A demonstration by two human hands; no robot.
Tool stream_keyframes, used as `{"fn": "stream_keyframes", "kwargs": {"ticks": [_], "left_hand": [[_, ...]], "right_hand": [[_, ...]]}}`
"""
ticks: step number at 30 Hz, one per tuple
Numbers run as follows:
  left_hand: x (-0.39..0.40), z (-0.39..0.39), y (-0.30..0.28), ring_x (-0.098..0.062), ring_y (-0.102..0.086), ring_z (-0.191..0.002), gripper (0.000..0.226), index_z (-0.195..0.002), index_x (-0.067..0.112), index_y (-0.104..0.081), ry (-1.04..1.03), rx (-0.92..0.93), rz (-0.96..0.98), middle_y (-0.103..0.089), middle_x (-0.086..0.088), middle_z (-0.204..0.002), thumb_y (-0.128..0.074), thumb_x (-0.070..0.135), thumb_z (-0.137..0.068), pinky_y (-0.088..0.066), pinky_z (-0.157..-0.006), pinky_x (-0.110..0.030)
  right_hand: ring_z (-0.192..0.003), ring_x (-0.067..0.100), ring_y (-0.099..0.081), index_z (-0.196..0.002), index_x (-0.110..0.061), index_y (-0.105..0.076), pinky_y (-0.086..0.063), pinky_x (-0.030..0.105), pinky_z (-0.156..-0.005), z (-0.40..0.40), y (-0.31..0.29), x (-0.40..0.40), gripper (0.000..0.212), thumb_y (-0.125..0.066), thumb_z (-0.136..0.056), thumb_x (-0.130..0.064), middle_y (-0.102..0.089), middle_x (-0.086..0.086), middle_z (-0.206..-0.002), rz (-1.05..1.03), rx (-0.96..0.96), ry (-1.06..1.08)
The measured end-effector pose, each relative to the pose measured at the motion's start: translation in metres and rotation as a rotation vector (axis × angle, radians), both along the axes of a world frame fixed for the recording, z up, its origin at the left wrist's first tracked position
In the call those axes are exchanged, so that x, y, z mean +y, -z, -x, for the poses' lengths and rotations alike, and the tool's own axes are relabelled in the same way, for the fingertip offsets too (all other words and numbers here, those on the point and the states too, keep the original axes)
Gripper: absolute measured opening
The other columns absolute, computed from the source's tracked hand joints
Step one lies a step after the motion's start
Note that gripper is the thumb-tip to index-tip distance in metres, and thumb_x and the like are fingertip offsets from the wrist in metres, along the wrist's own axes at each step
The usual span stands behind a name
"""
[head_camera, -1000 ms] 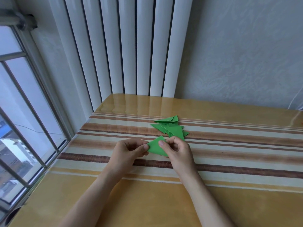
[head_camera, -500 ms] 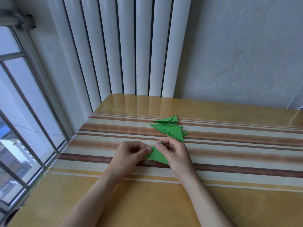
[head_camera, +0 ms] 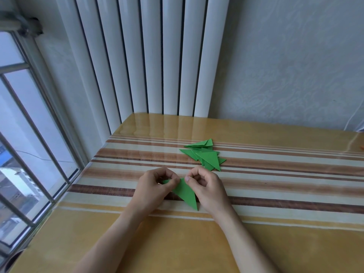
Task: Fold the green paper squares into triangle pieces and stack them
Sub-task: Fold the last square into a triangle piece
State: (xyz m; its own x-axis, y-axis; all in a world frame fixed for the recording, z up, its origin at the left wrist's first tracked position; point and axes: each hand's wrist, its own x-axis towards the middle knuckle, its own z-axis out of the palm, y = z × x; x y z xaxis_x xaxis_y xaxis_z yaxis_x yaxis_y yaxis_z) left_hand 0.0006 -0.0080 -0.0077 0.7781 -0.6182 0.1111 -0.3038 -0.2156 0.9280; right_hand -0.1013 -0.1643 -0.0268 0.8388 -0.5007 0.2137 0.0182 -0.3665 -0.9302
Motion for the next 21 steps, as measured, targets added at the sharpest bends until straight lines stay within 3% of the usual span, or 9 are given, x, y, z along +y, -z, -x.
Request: {"fn": "stream_keyframes", "kwargs": {"ticks": [7, 17, 21], "left_hand": [[0.0013, 0.001, -0.002, -0.007, -0.065, -0.071, 0.016, -0.077, 0.021, -0.074, 0.037, -0.047, -0.016, -0.075, 0.002, -0.077, -0.076, 0.022, -0.092, -0.053, -0.069, -0.026], [0.0007, 0.0024, -0.0037, -0.002, -0.06, -0.067, 0.017, -0.077, 0.021, -0.072, 0.017, -0.103, -0.05, -0.071, 0.009, -0.073, -0.074, 0.022, -0.093, -0.046, -0.063, -0.017], [0.0009, 0.0027, -0.0041, -0.001, -0.057, -0.065, 0.018, -0.076, 0.02, -0.071, 0.008, -0.111, -0.044, -0.069, 0.006, -0.073, -0.073, 0.021, -0.094, -0.044, -0.062, -0.014]], "right_hand": [[-0.066, 0.002, -0.057, -0.084, -0.02, -0.069, -0.041, 0.016, -0.063, 0.0002, -0.0009, 0.0054, 0.013, -0.072, -0.094, -0.014, -0.065, -0.015, -0.072, 0.097, 0.017, -0.008], [-0.073, 0.005, -0.062, -0.083, -0.024, -0.073, -0.046, 0.02, -0.066, 0.0022, -0.0034, 0.0047, 0.014, -0.071, -0.097, -0.022, -0.07, -0.014, -0.077, 0.127, 0.049, 0.018], [-0.075, 0.0, -0.062, -0.086, -0.024, -0.073, -0.044, 0.014, -0.066, 0.0011, -0.0029, 0.0048, 0.014, -0.069, -0.099, -0.025, -0.069, -0.022, -0.077, 0.121, 0.057, 0.089]]}}
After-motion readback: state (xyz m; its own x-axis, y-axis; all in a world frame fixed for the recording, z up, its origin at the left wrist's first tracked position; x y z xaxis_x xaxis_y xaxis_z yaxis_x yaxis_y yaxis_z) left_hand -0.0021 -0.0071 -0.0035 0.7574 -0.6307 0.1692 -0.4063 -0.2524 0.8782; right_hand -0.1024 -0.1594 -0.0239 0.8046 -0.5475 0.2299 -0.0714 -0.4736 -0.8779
